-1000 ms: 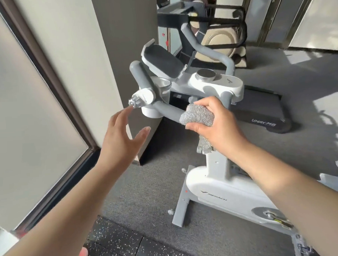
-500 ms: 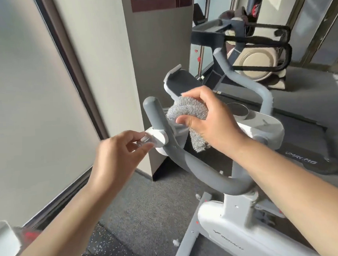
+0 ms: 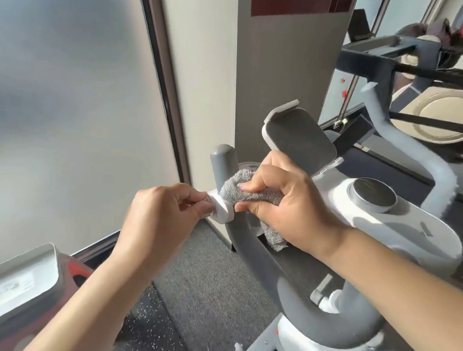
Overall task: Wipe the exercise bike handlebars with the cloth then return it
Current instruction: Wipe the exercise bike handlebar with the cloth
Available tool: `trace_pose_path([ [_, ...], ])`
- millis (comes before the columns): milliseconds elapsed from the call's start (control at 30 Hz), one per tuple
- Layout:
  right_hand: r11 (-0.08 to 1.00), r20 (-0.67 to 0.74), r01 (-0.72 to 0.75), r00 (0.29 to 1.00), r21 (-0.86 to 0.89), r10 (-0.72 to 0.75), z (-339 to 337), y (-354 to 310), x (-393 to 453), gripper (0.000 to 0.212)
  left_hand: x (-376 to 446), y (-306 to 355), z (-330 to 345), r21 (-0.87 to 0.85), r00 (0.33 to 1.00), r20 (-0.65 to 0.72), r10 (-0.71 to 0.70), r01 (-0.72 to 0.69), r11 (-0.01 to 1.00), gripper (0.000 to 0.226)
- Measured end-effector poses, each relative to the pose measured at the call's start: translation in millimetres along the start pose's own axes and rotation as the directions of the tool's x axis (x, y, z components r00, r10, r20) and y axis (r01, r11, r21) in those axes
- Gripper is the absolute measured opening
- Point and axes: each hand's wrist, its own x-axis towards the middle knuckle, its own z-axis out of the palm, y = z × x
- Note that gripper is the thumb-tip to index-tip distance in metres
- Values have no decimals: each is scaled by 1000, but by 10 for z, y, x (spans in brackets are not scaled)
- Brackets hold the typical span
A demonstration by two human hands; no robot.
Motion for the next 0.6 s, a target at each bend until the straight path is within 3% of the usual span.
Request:
trace_pose_path([
  [100,998,47,-40,998,49,37,-79,-52,52,17,-12,28,9,0,1000,-13,-25,25,1000,11],
  [267,1000,-114,-12,993,24,14,-29,-171,431,16,-39,26,24,-22,998,-4,-62,62,998,10],
  [467,997,13,29,1000,-72,-28,-8,-98,58,17,-67,28,24,-17,999,2,-44,44,999,11],
  [600,993,118,-41,992,-108,54,-14,-61,-297,23,-90,31,32,-26,1000,-11,-12,12,1000,6],
])
